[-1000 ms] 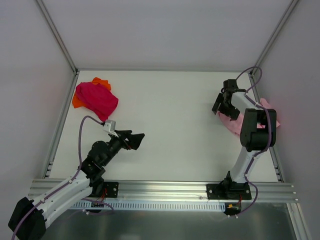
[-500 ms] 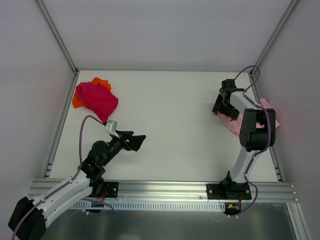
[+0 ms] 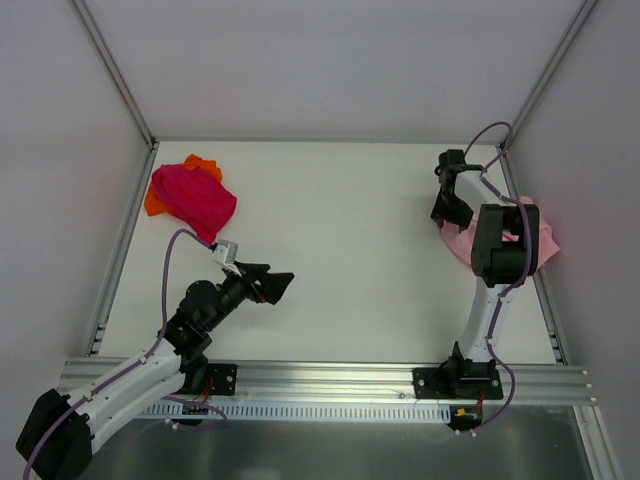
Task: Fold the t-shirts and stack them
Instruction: Move the tshirt to the center of the board
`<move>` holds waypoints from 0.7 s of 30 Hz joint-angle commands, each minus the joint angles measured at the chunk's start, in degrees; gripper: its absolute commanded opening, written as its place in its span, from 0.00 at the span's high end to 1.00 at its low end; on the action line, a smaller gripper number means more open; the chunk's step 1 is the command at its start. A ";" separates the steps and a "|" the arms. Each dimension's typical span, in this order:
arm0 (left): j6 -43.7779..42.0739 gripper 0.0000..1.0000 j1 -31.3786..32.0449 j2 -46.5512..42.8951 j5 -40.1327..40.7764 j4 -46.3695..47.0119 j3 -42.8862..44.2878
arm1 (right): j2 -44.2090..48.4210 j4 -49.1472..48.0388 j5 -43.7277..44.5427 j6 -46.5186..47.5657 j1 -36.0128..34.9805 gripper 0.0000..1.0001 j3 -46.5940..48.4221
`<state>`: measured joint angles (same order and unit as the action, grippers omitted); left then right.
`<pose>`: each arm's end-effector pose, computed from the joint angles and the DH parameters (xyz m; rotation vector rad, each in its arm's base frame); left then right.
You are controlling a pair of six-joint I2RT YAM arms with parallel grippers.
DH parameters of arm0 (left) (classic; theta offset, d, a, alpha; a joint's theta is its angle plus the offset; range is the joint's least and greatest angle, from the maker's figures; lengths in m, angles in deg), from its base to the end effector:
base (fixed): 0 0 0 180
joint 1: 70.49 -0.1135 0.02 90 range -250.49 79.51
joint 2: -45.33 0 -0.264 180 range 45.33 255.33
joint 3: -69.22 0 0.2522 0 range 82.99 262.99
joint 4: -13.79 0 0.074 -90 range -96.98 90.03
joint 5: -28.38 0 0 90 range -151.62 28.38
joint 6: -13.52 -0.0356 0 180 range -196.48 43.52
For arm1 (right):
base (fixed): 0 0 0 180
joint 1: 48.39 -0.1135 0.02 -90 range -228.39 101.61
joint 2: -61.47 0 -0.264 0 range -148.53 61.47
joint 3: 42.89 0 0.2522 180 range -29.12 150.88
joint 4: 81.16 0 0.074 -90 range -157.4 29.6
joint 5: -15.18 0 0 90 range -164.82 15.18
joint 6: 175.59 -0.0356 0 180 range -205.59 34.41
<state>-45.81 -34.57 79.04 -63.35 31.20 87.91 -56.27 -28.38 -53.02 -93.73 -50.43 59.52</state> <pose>0.1236 -0.0909 0.1992 0.0988 1.6034 -0.9396 0.4262 0.0020 0.1811 0.2433 2.6827 -0.4701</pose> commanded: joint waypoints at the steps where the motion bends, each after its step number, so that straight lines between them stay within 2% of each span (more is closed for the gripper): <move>1: 0.09 0.05 -0.33 -0.49 -1.51 3.36 -0.18 | -0.22 2.64 -0.88 -0.29 -0.15 0.46 1.89; 5: 0.17 0.05 -0.33 -0.40 -1.51 3.36 -0.18 | 0.40 2.02 -3.51 -0.38 -0.24 0.65 1.01; 7: 0.26 0.05 -0.24 -0.32 -1.69 3.45 -0.18 | 1.98 0.88 -4.57 -0.47 -0.24 0.69 -0.39; 9: 0.44 0.05 -0.24 -0.05 -1.95 3.54 -0.10 | 3.38 -0.26 -6.59 -0.30 -0.50 0.80 -1.27; 10: 0.52 0.05 -0.33 0.12 -2.04 3.80 -0.18 | 4.87 -0.61 -8.34 -0.12 -0.77 0.96 -2.23; 14: 0.53 0.05 -0.24 1.70 -2.22 5.90 -0.10 | 7.95 -1.24 -10.20 2.24 -5.85 0.99 -2.69; 17: -0.18 0.05 -0.24 4.07 -0.99 7.66 -0.18 | 9.71 0.00 -9.41 5.58 -13.14 0.99 -0.14; 18: -0.18 0.05 -0.24 4.60 -0.64 8.36 -0.44 | 10.15 0.87 -9.06 6.29 -17.51 0.99 0.74; 20: 0.00 0.05 -0.33 5.83 -0.11 10.04 -1.58 | 9.81 3.43 -6.96 8.40 -22.28 0.99 5.82; 21: 0.26 0.05 -0.33 6.27 -0.28 12.13 -2.02 | 9.37 5.43 -6.34 9.80 -26.91 0.99 7.76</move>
<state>-45.79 -34.57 84.29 -64.14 36.06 87.46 -50.74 -26.85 -60.08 -88.64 -68.70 60.54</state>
